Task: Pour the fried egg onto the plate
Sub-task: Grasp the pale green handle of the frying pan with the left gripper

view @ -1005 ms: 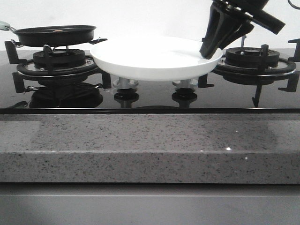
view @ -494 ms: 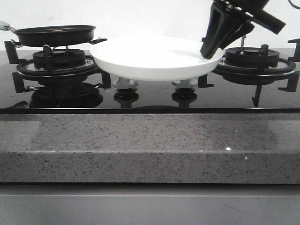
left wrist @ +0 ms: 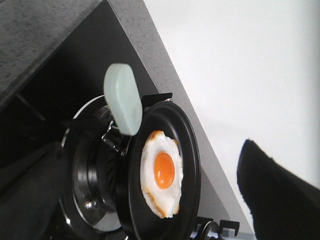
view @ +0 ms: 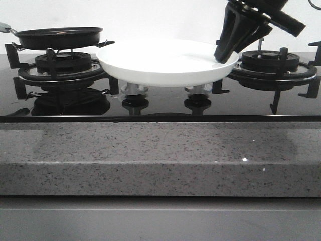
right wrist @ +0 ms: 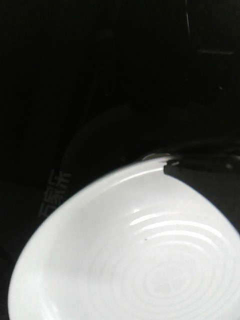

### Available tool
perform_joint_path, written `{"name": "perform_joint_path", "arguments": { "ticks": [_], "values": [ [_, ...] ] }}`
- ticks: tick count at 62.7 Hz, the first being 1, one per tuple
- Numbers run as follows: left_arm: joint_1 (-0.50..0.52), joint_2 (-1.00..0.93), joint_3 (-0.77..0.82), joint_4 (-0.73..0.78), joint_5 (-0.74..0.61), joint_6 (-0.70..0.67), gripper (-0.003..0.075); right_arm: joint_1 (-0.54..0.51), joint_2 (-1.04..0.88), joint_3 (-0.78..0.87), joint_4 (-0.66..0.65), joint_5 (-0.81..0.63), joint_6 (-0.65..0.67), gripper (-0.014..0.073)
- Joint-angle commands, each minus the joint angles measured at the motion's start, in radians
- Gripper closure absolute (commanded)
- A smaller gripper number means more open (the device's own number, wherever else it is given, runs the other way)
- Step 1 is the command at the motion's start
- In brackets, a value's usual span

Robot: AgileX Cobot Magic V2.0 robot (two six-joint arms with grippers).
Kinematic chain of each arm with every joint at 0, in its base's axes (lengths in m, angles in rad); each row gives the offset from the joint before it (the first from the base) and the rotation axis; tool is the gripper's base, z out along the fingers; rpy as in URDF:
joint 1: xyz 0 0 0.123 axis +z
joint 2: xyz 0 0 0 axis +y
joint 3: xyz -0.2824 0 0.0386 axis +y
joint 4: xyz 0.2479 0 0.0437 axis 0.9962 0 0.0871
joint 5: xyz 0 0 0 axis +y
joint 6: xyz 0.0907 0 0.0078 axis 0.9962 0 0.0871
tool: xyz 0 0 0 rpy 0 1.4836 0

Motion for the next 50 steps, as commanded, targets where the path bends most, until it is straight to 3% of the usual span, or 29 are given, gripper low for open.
{"name": "perform_joint_path", "arguments": {
  "ticks": [1, 20, 37, 44, 50],
  "values": [
    [-0.010, 0.021, -0.085, -0.070, 0.028, 0.019, 0.0048, -0.005, -0.056, -0.023, 0.037, -0.019, -0.014, 0.0711],
    [-0.023, 0.180, -0.247, -0.069, 0.050, 0.019, 0.0048, -0.005, -0.056, -0.023, 0.037, -0.018, -0.014, 0.0711],
    [-0.060, 0.251, -0.291, -0.069, 0.070, 0.019, 0.0057, -0.005, -0.056, -0.023, 0.037, -0.018, -0.014, 0.0711],
    [-0.069, 0.256, -0.291, -0.059, 0.068, 0.019, 0.0136, -0.005, -0.056, -0.023, 0.037, -0.018, -0.014, 0.0711],
    [-0.071, 0.256, -0.291, -0.064, 0.068, 0.019, 0.0258, -0.005, -0.056, -0.023, 0.037, -0.018, -0.014, 0.0711]
  ]
}}
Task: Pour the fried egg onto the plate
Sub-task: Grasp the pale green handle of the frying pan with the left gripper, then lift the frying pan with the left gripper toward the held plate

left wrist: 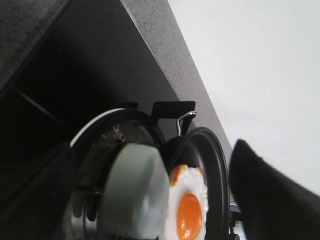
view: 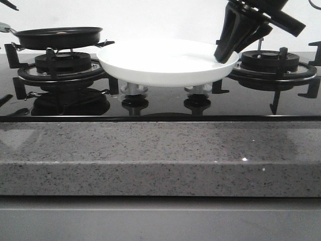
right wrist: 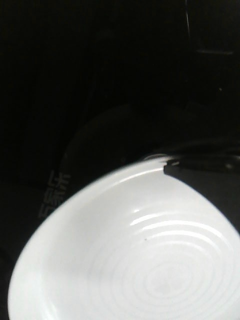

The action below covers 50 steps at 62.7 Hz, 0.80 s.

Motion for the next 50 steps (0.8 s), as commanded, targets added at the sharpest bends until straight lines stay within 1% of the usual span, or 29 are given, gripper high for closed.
{"name": "perform_joint_path", "arguments": {
  "ticks": [1, 6, 8, 13, 18, 22, 36, 50],
  "values": [
    [-0.006, -0.055, -0.035, -0.059, 0.014, 0.005, 0.0281, -0.005, -0.056, -0.023, 0.037, -0.020, -0.014, 0.0711],
    [-0.004, -0.055, -0.035, -0.061, 0.014, 0.005, 0.0417, -0.005, -0.056, -0.023, 0.037, -0.020, -0.014, 0.0711],
    [-0.003, -0.055, -0.035, -0.061, 0.014, 0.005, 0.0451, -0.005, -0.056, -0.023, 0.037, -0.020, -0.014, 0.0711],
    [-0.001, -0.055, -0.035, -0.061, 0.014, 0.005, 0.0578, -0.005, -0.056, -0.023, 0.037, -0.020, -0.014, 0.0711],
    [0.005, -0.055, -0.035, -0.061, 0.020, 0.005, 0.0673, -0.005, -0.056, -0.023, 0.037, -0.020, -0.014, 0.0711],
    [0.012, -0.055, -0.035, -0.061, 0.031, 0.005, 0.0734, -0.005, -0.056, -0.023, 0.037, -0.020, -0.014, 0.0711],
    [0.055, -0.061, -0.052, -0.079, 0.100, 0.021, 0.0741, -0.005, -0.056, -0.023, 0.037, -0.020, -0.014, 0.0711],
    [0.073, -0.098, -0.165, -0.085, 0.180, 0.029, 0.0741, -0.005, -0.056, -0.023, 0.037, -0.020, -0.014, 0.0711]
  ]
}}
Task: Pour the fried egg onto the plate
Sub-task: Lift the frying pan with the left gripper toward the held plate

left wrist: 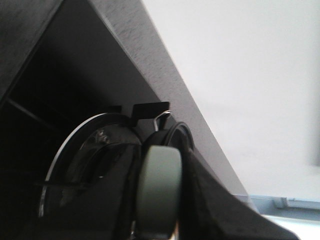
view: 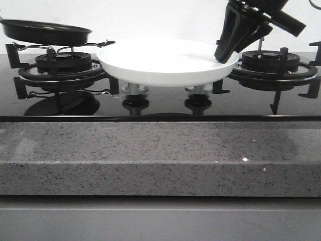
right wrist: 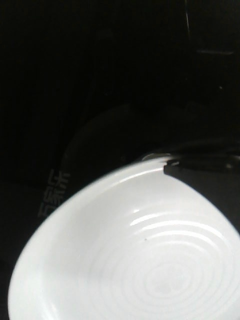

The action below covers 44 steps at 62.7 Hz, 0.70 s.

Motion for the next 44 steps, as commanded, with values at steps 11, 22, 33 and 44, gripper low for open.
{"name": "perform_joint_path", "arguments": {
  "ticks": [11, 22, 33, 44],
  "values": [
    [-0.035, -0.134, -0.160, -0.091, 0.103, 0.014, 0.0741, -0.005, -0.056, -0.023, 0.037, -0.020, -0.014, 0.0711],
    [-0.126, -0.196, -0.169, -0.061, 0.125, 0.021, 0.0741, -0.005, -0.055, -0.023, 0.037, -0.020, -0.014, 0.0711],
    [-0.246, -0.247, -0.169, 0.033, 0.141, 0.073, 0.0741, -0.005, -0.055, -0.023, 0.037, -0.020, -0.014, 0.0711],
    [-0.388, -0.295, -0.169, 0.195, 0.063, 0.073, 0.0741, -0.005, -0.055, -0.023, 0.037, -0.020, -0.014, 0.0711]
  ]
}}
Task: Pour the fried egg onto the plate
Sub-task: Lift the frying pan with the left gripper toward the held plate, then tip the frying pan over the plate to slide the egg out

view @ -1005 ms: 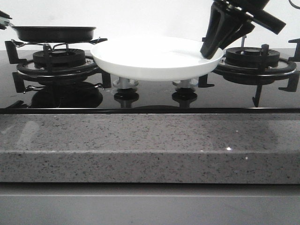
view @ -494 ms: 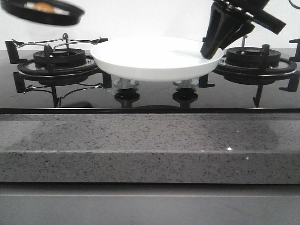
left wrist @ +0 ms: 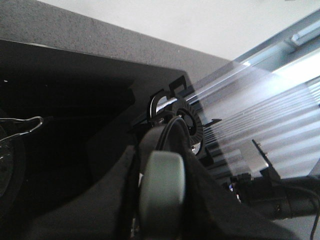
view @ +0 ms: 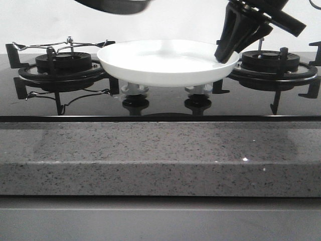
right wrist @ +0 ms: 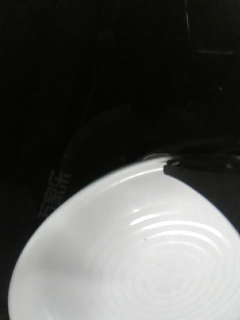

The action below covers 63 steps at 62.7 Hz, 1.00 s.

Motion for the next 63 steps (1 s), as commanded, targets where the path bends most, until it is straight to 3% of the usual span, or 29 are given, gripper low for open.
{"name": "perform_joint_path", "arguments": {
  "ticks": [1, 11, 24, 55, 63],
  "values": [
    [-0.065, -0.077, -0.034, -0.003, -0.077, -0.002, 0.0741, -0.005, -0.055, -0.023, 0.037, -0.020, -0.014, 0.0711],
    [-0.231, -0.121, -0.052, 0.234, -0.190, -0.002, 0.0741, -0.005, -0.055, -0.023, 0.037, -0.020, -0.014, 0.0711],
    [-0.484, -0.155, -0.149, 0.748, -0.287, -0.125, 0.0741, -0.005, -0.055, -0.023, 0.037, -0.020, -0.014, 0.0711],
    [-0.934, -0.157, -0.226, 1.588, -0.246, -0.332, 0.0741, -0.005, -0.055, -0.023, 0.037, -0.020, -0.014, 0.0711],
    [-0.963, -0.157, -0.226, 1.655, -0.232, -0.383, 0.0741, -0.005, -0.055, -0.023, 0.037, -0.020, -0.014, 0.0711]
  ]
}}
